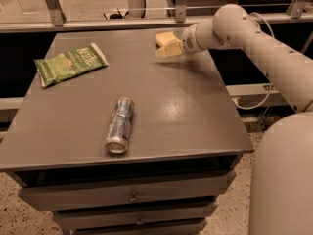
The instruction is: Move sponge near redbull can
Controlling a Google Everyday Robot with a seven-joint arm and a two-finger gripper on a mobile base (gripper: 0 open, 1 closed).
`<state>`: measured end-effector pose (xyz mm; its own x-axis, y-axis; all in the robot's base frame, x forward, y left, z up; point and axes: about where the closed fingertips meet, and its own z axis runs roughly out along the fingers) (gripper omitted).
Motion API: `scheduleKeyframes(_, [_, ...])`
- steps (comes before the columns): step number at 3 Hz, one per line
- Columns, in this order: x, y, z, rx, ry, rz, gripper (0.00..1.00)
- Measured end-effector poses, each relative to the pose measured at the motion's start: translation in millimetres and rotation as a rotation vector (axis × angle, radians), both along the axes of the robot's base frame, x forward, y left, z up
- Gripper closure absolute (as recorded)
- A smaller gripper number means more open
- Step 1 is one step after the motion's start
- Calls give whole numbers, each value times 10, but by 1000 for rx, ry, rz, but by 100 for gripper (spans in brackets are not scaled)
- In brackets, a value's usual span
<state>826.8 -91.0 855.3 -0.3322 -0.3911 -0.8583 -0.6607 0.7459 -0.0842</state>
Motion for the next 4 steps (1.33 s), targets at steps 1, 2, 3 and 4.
scheduleKeyframes(1, [-8, -48, -30, 4, -1, -10, 44])
scheduleKeyframes(2, [-22, -59, -16, 3, -9, -9, 67])
scheduleKeyframes(3, [-180, -87, 227, -10, -53, 34, 98])
scheduleKeyframes(4, [-423, -57, 458, -28, -76, 144, 100])
